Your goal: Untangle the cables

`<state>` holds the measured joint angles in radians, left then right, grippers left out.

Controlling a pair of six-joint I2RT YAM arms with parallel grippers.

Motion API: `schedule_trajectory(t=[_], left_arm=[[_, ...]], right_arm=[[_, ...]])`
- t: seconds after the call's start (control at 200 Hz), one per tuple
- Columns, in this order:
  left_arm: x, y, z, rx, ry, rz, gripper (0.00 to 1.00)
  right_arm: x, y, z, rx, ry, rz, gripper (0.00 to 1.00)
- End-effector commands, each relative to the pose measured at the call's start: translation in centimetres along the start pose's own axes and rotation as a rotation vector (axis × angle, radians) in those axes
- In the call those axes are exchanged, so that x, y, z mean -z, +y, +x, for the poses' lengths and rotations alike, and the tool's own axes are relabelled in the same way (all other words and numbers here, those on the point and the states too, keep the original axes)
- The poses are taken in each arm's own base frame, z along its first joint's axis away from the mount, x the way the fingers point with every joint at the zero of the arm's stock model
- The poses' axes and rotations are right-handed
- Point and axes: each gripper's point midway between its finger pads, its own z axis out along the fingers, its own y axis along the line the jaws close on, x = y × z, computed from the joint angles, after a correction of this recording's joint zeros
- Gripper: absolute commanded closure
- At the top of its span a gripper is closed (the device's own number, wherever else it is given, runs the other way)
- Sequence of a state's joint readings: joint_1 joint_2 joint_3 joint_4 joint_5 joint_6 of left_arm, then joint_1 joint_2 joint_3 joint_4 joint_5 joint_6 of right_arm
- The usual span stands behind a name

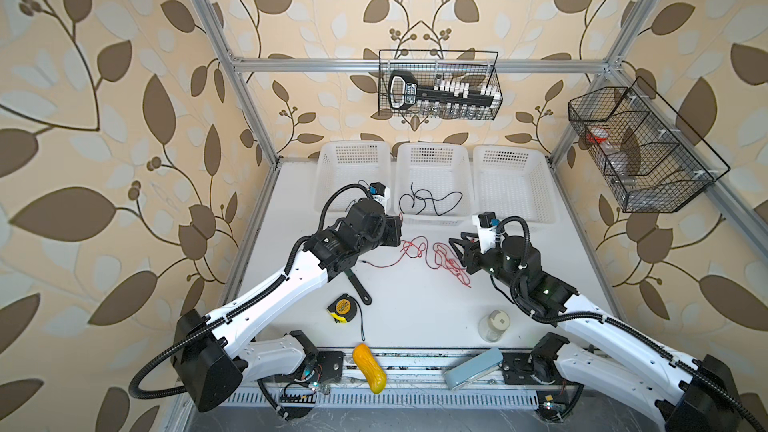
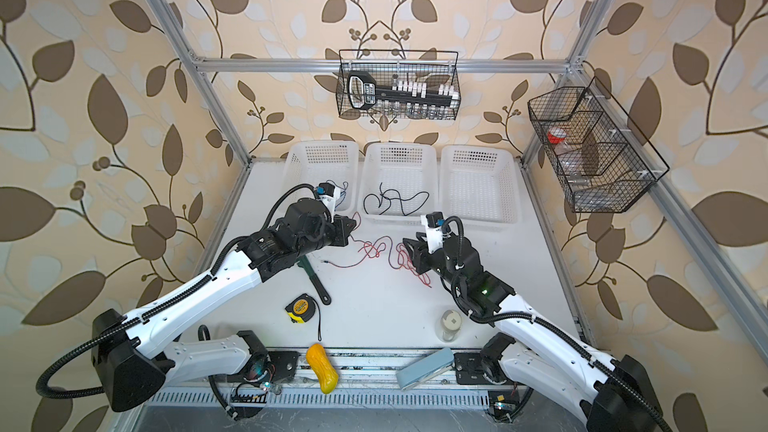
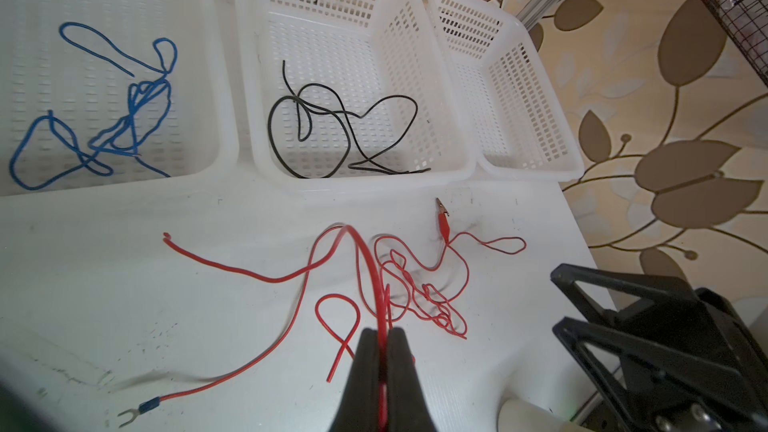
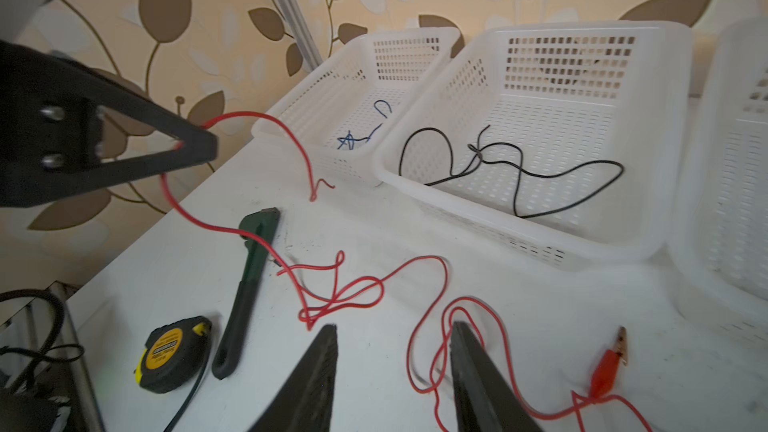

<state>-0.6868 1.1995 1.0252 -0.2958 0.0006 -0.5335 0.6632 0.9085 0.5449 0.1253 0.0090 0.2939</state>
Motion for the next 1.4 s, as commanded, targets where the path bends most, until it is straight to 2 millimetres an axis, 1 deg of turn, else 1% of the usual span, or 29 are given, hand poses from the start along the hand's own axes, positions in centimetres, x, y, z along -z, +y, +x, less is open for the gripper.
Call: schedule_trajectory(t=[0.0, 0.115, 0.27, 0.355, 0.5, 0.59, 0.75, 0.925, 1.04, 1.32, 1.345, 1.395], left_arm=[[0.3, -3.2, -2.3, 0.049, -0.052, 0.128, 1.00], [-0.4, -3.9, -2.2, 0.073, -0.031, 0.159, 1.00], [-1.1, -5.1, -1.9, 0.098, -0.011, 0.211, 1.00], [-1.3, -5.6, -1.9, 0.108, -0.002, 0.230, 1.00], [-1.3, -6.4, -1.8, 0.120, 0.010, 0.260, 1.00], [-1.3, -6.9, -1.7, 0.126, 0.016, 0.282, 1.00], [-1.5, -7.2, -1.6, 0.134, 0.019, 0.295, 1.00], [-1.7, -7.6, -1.6, 0.137, 0.025, 0.313, 1.00], [-1.8, -7.3, -1.4, 0.137, 0.028, 0.303, 1.00], [-1.7, -6.8, -1.3, 0.131, 0.021, 0.278, 1.00], [-1.7, -6.7, -1.3, 0.129, 0.019, 0.276, 0.95], [-1.5, -6.7, -1.4, 0.128, 0.012, 0.275, 0.77]], right_arm=[[0.2, 3.7, -2.5, 0.046, -0.067, -0.141, 0.54], [-0.2, 5.5, -2.6, 0.067, -0.068, -0.192, 0.54], [-1.3, 7.0, -2.3, 0.079, -0.054, -0.225, 0.54], [-2.0, 7.2, -2.3, 0.076, -0.055, -0.224, 0.54], [-3.2, 7.3, -2.1, 0.086, -0.055, -0.209, 0.58], [-3.7, 7.4, -2.1, 0.101, -0.051, -0.209, 0.62], [-4.3, 7.6, -2.1, 0.103, -0.049, -0.218, 0.73], [-4.7, 7.5, -2.2, 0.100, -0.055, -0.210, 0.93], [-4.6, 7.3, -2.2, 0.105, -0.059, -0.198, 1.00], [-4.2, 7.1, -2.6, 0.109, -0.072, -0.188, 1.00], [-4.1, 7.1, -2.6, 0.110, -0.074, -0.187, 1.00], [-3.8, 7.1, -2.9, 0.111, -0.081, -0.186, 1.00]])
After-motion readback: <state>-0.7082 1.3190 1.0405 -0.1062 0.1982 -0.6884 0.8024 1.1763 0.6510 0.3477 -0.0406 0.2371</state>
